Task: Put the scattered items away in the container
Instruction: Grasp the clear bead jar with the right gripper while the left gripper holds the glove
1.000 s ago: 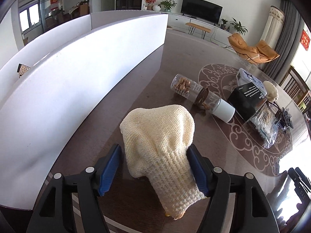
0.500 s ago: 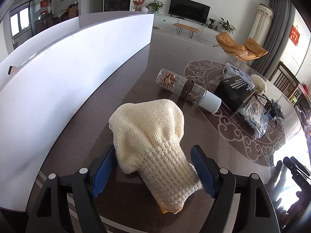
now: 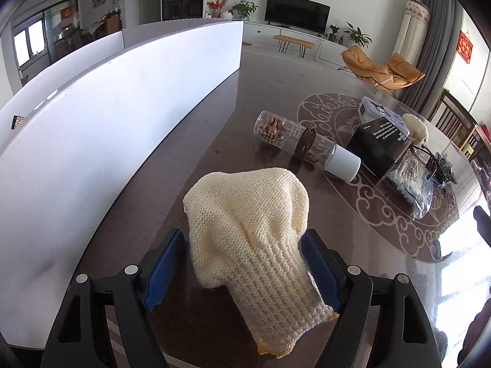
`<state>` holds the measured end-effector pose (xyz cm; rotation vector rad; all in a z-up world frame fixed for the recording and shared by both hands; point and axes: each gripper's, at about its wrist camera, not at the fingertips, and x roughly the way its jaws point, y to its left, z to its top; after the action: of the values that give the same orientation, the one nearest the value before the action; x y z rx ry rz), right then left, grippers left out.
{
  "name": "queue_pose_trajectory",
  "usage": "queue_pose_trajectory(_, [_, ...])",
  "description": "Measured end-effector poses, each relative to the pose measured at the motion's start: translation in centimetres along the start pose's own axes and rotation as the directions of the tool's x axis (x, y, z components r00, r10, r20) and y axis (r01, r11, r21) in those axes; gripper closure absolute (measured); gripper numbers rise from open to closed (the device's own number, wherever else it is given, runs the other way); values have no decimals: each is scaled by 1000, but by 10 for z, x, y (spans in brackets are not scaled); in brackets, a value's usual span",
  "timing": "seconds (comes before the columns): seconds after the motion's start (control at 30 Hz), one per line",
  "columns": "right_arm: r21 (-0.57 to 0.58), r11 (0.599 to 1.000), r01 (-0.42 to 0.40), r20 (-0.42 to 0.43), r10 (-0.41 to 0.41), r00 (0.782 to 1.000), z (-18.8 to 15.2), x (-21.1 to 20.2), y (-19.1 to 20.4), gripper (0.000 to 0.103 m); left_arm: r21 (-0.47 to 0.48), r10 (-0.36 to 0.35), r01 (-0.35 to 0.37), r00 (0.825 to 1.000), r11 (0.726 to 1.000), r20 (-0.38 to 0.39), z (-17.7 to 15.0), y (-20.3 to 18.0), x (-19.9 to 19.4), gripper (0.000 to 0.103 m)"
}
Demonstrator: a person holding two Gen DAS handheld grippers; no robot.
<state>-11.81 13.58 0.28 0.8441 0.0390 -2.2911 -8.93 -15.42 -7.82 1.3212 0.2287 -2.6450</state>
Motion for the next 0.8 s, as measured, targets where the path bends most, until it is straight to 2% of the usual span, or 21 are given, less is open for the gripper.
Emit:
queue_pose_trajectory(0.07, [-171,981,-88,-58,80,995,27,36,37,47,-3,12,-12,1000,1000,2,-1,0,-1,24])
queue_pose_trajectory(0.17, [-354,923,-152,-160,100,982,54,88,78,47,-9,34,-34,999,999,-9,0,3,-1,24])
queue_pose_trajectory(0.27, [-394,901,-181,-241,88,966,68,133,90,47,-12,37,-37,999,999,-12,1,6,0,24])
queue_pose_trajectory(0.33, [-397,897,-194,-297,74,952,70,158,92,47,-3,48,-48,999,999,-17,2,7,3,17])
queue_pose_trajectory(0.47, [-365,914,-177,-400,18,916,65,203,87,47,27,55,-54,998,998,-25,5,7,9,9])
queue_pose_trajectory(0.53, [-336,928,-159,-397,14,918,61,207,81,50,39,46,-45,999,998,-20,6,9,11,8])
queue_pose_trajectory(0.6, [-306,943,-131,-386,3,923,57,199,77,73,53,29,-28,999,998,-12,7,11,13,9])
queue_pose_trajectory(0.73, [-254,964,-75,-358,-22,934,26,151,58,74,110,-16,17,1000,994,-6,7,4,9,31])
queue_pose_trajectory(0.8, [-185,982,-32,-338,-33,941,2,109,35,74,126,-86,87,996,988,-12,4,-5,4,36])
